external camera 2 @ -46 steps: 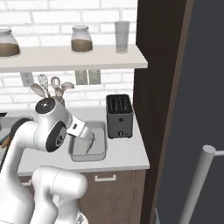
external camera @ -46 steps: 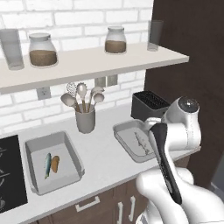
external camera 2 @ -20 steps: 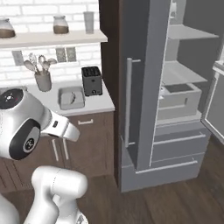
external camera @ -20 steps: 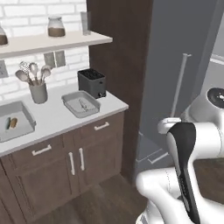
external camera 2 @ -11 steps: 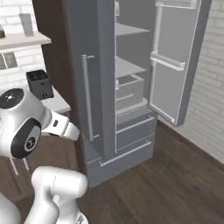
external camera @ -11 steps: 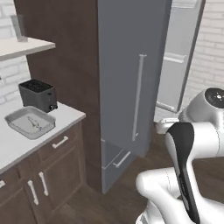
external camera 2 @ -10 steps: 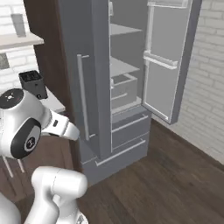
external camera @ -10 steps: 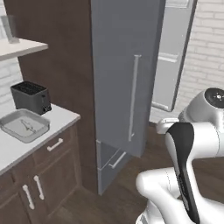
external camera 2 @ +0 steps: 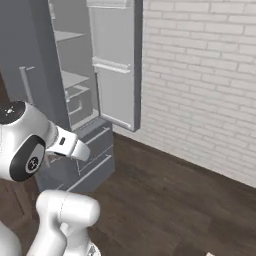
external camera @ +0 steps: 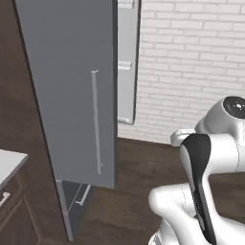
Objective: Place one sweet potato and one fish in each tupperware on the nearby counter, to pack two identical lunches.
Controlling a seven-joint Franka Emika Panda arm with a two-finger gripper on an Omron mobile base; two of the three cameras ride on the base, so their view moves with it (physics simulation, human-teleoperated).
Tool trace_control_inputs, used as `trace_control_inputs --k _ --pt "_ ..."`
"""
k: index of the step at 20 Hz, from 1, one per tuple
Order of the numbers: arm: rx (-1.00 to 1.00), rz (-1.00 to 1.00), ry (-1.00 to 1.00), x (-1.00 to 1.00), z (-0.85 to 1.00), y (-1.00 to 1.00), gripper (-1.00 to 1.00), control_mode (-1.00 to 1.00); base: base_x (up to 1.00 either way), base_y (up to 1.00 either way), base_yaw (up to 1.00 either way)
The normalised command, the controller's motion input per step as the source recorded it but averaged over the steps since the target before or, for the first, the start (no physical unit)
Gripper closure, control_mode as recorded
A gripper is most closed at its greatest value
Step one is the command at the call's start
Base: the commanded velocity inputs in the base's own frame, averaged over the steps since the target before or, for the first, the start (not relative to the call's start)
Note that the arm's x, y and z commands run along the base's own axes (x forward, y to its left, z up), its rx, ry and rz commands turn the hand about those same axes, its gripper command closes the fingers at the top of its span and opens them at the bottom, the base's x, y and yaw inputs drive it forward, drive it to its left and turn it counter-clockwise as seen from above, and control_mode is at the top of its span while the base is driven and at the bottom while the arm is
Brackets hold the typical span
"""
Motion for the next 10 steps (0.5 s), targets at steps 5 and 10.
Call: trace_control_inputs --k 5,10 --pt "0.00 0.00 0.00 0.00 0.00 0.00 -1.00 1.00 0.71 -0.71 -0.22" --pt "0.00 0.00 0.00 0.00 0.00 0.00 -1.00 1.00 1.00 -0.90 0.17"
